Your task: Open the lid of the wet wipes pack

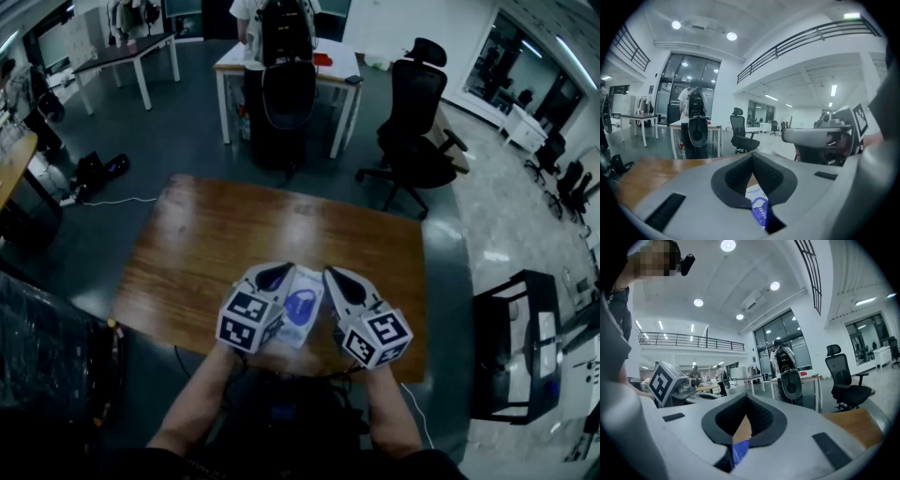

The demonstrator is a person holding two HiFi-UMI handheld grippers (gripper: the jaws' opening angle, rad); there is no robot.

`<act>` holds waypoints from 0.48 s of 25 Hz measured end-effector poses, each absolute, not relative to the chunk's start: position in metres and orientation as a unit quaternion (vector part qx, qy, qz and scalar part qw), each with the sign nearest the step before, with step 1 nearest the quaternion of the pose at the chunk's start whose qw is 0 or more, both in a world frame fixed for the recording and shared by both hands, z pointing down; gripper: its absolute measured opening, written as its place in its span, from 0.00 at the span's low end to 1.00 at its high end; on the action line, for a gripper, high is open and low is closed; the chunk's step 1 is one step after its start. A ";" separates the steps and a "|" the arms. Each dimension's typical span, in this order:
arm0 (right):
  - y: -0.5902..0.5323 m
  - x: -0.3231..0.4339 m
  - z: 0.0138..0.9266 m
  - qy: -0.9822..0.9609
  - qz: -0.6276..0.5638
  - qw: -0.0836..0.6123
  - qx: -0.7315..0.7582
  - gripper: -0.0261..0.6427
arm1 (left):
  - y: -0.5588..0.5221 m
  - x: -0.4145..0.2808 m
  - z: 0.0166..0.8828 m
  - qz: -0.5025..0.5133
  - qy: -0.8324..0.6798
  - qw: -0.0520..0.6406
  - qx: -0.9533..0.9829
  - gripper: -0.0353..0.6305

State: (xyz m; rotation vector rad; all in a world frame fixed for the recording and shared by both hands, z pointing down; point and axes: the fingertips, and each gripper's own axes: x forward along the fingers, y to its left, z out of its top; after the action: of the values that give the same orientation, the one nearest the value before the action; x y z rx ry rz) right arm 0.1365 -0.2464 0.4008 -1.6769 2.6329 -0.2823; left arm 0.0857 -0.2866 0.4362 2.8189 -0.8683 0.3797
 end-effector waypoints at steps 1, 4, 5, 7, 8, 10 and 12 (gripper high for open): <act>-0.244 0.136 0.394 0.839 -0.083 0.009 -0.538 0.06 | -0.284 0.088 0.430 0.125 -0.287 0.076 0.947 0.06; -0.231 0.136 0.380 0.833 -0.069 0.020 -0.548 0.06 | -0.272 0.090 0.417 0.121 -0.281 0.060 0.950 0.06; -0.227 0.136 0.376 0.833 -0.066 0.024 -0.549 0.06 | -0.268 0.091 0.413 0.119 -0.281 0.057 0.951 0.06; -0.221 0.139 0.371 0.833 -0.063 0.032 -0.548 0.06 | -0.261 0.094 0.403 0.114 -0.283 0.049 0.951 0.06; -0.218 0.140 0.368 0.834 -0.063 0.034 -0.548 0.06 | -0.256 0.096 0.398 0.112 -0.285 0.044 0.951 0.06; -0.211 0.144 0.364 0.835 -0.061 0.036 -0.546 0.06 | -0.246 0.100 0.391 0.110 -0.293 0.034 0.949 0.06; -0.201 0.146 0.357 0.837 -0.054 0.037 -0.543 0.06 | -0.234 0.102 0.387 0.107 -0.300 0.028 0.948 0.06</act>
State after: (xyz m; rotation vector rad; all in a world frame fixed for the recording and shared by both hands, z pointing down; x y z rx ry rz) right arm 0.1463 -0.2013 0.3574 -1.6659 2.5709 -0.1660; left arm 0.1023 -0.2345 0.3868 2.9242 -0.9257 0.3292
